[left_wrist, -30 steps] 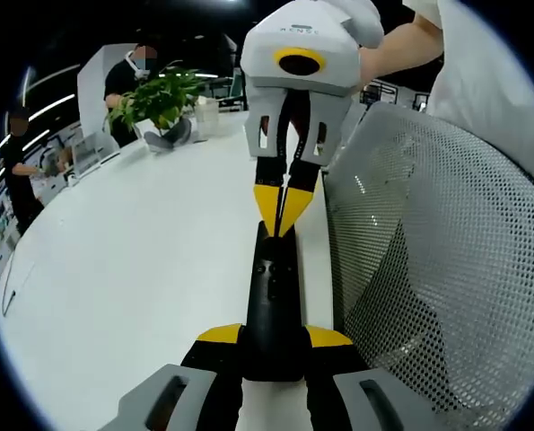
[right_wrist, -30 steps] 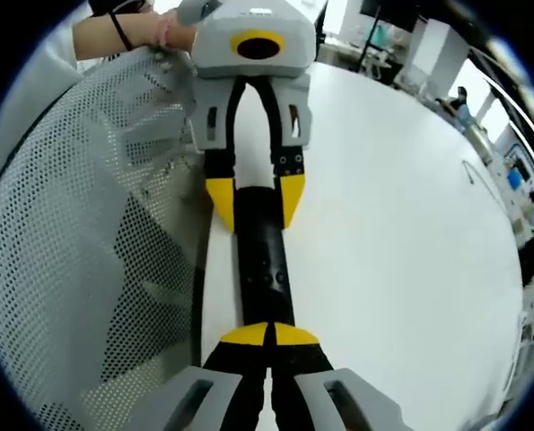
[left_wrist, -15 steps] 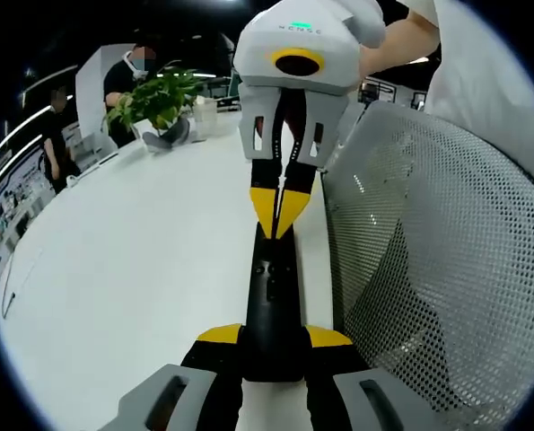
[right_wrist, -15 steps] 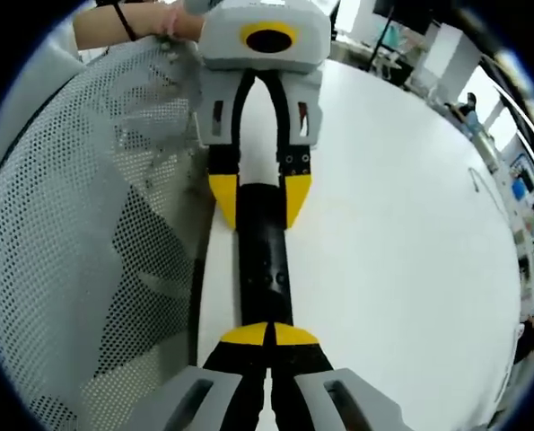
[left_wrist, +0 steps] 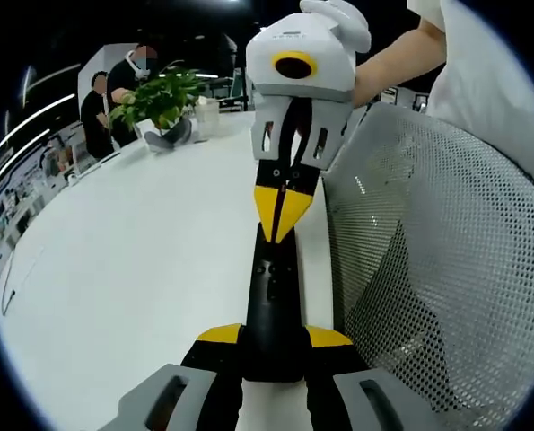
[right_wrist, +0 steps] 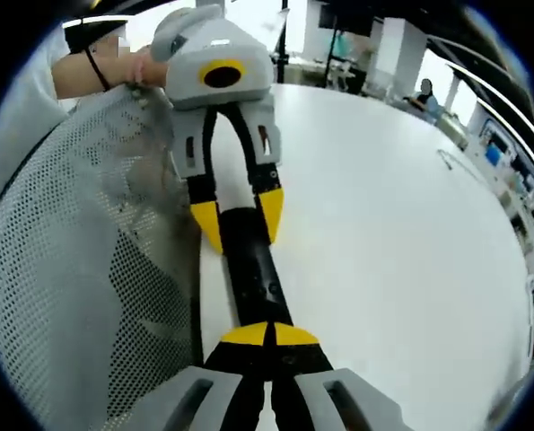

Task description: Press the specified remote control buttons in sequence, fully releasing each button before pressing the next.

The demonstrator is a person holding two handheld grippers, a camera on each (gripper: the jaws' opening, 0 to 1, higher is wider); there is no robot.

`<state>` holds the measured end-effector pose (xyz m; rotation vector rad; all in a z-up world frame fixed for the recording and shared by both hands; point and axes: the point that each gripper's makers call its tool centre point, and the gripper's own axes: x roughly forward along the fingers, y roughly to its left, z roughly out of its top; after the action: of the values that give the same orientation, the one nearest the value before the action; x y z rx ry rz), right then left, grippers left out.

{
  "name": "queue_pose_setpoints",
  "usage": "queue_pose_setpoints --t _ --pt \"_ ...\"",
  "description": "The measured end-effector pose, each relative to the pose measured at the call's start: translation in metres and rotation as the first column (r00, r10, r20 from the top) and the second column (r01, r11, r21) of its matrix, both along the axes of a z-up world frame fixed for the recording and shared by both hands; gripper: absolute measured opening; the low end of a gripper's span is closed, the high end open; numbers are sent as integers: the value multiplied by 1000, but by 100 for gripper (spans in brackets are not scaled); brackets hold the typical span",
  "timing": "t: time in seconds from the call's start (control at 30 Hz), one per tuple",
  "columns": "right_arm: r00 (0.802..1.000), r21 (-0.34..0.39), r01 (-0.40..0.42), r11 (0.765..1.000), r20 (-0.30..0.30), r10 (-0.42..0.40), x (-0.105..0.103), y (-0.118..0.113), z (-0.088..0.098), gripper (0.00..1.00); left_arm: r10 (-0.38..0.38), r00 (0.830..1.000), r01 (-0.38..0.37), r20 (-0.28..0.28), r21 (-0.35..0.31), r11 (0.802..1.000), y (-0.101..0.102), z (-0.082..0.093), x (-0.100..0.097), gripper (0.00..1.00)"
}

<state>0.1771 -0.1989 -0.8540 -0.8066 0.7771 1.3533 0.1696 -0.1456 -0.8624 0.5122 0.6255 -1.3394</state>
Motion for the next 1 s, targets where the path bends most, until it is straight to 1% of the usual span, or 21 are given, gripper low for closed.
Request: queue_pose_setpoints --t 0.1,0.2,0.47,0.6,0.67,0.73,0.77,0.8,0.9,0.97,1.0 --pt "1000 -27 -28 999 12 28 -1 1 -1 0 0 1000 0 0 0 1000 0 0 0 24" --pt "994 -67 -97 993 51 100 -1 3 -2 0 -5 1000 5 2 0 1000 0 0 0 24" --pt "982 -145 -169 975 63 180 -1 4 -4 0 -7 1000 7 1 -1 1000 0 1 0 24" --pt "978 -174 -191 966 48 202 0 5 -4 0 -6 1000 6 0 0 1000 0 0 0 24" --pt "978 -175 -192 966 48 203 0 4 -4 0 -5 1000 5 0 0 1000 0 0 0 24" --pt "984 -155 -162 975 45 170 1 4 -4 0 -6 1000 6 0 -1 1000 0 0 0 24" --pt "990 -134 -129 983 38 135 1 4 -4 0 -7 1000 7 1 -1 1000 0 0 0 24" --pt "993 -123 -111 986 36 117 1 4 -3 0 -7 1000 7 1 -1 1000 0 0 0 24" --pt "995 -100 -86 991 34 89 1 4 -3 0 -4 1000 4 -1 -1 1000 0 0 0 24" --pt "995 -97 -84 992 41 88 -1 4 -3 0 -3 1000 3 -1 -2 1000 0 0 0 24" --pt "994 -96 -96 991 51 101 -2 3 -2 0 -2 1000 2 -2 -3 1000 0 0 0 24"
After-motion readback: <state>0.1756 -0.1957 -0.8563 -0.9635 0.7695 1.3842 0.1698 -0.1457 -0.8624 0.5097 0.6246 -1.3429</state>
